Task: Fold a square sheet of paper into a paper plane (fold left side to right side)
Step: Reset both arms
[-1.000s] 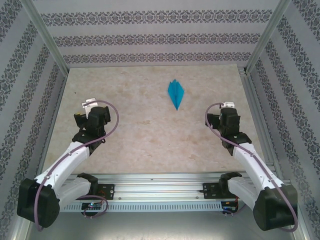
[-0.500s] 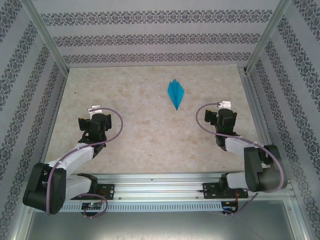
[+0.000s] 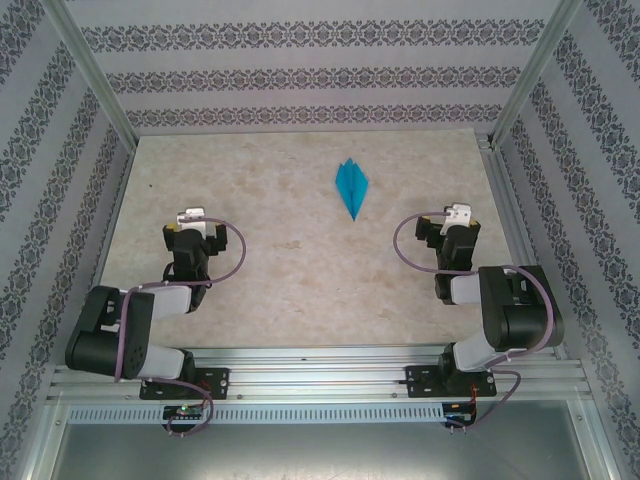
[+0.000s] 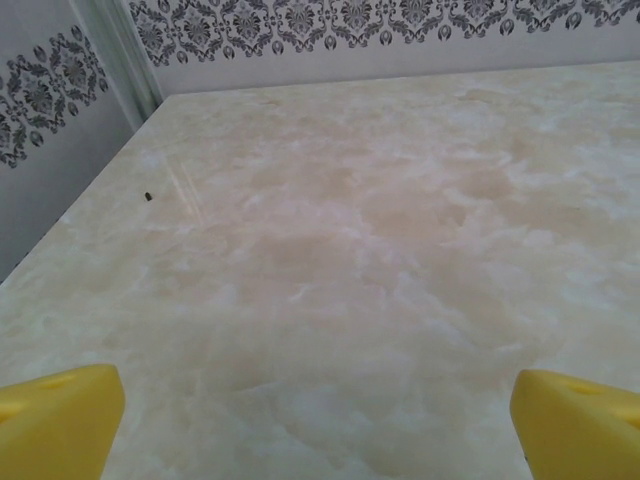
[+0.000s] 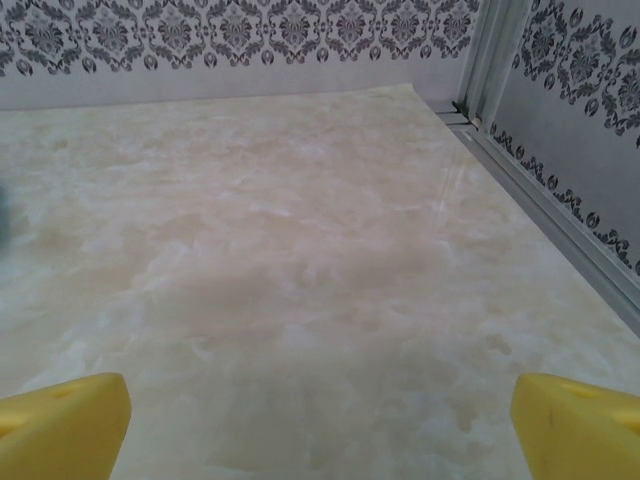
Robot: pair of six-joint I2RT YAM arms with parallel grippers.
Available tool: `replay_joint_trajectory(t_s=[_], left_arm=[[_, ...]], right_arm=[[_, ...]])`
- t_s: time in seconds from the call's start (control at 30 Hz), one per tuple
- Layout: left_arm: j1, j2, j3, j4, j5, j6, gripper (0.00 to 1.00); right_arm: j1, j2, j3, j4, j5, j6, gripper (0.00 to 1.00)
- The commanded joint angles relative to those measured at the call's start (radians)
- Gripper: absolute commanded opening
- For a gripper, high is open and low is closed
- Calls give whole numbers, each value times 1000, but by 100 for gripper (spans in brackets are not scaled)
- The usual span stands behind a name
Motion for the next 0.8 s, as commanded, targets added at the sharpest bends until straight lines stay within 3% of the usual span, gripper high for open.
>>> replay_joint_trajectory(t_s=[0.0,0.03,0.07,0.13,0.77], left_arm=[[20,138,-6,237,79,12,100],[20,140,25,195,85,17,100],[23,114,71,47,113,10,100],[43,130,54,113,132,5,100],[43,124,73,65,181,21,100]], right_arm=[[-7,4,5,91,-14,29,98],[-7,5,5,90,-15,29,98],[-7,2,5,85,-13,28,98],[-5,3,5,90,-15,26,98],[13,2,4,78,-42,-9,98]])
